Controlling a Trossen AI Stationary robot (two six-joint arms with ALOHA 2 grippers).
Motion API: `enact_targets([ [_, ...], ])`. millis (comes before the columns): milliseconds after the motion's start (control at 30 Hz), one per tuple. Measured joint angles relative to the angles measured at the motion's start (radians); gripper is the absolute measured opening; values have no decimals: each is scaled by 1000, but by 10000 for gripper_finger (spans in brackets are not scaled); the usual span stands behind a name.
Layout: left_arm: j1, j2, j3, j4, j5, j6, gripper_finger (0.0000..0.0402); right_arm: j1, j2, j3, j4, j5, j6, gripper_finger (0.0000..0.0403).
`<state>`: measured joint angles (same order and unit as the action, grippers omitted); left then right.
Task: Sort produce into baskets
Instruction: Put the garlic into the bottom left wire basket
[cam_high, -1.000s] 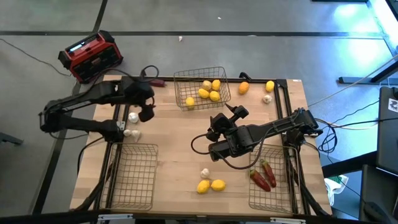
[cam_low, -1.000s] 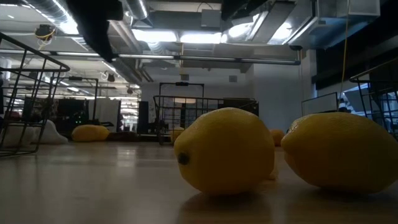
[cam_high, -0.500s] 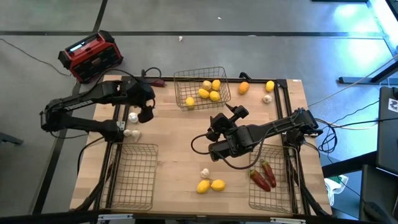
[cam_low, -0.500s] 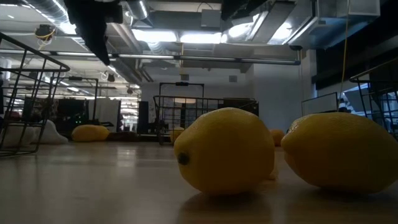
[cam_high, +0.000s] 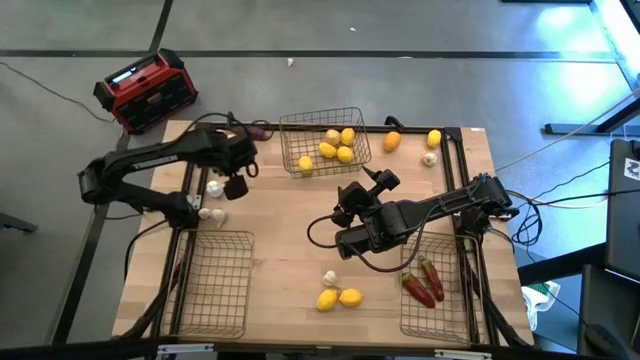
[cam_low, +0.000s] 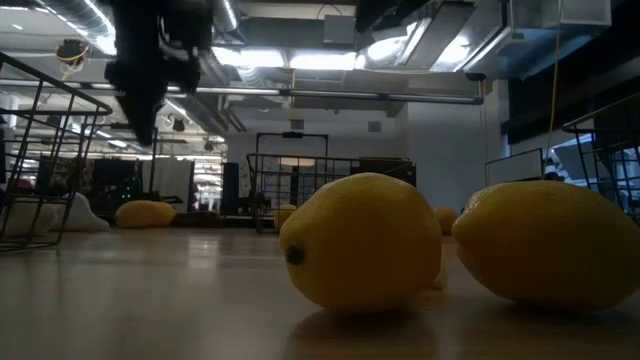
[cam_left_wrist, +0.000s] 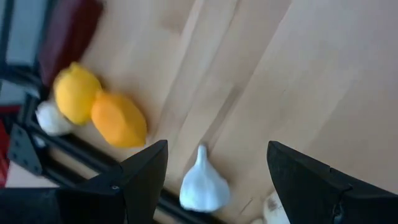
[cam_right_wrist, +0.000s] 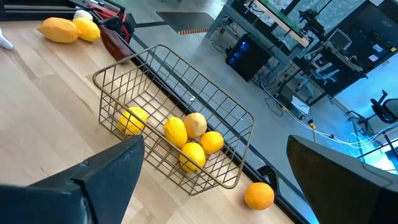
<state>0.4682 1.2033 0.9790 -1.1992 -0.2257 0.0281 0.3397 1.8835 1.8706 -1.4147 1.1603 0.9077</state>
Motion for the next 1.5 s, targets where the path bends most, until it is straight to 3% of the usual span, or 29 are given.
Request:
enact_targets([
  [233,51,40,-125,67,0,39,272,0,0,0,2,0,0,390],
  [633,115,107,-227,141,-14,54,272,0,0,0,26,0,0,390],
  [1500,193,352,-233,193,-61,50,272,0,0,0,26,0,0,390],
])
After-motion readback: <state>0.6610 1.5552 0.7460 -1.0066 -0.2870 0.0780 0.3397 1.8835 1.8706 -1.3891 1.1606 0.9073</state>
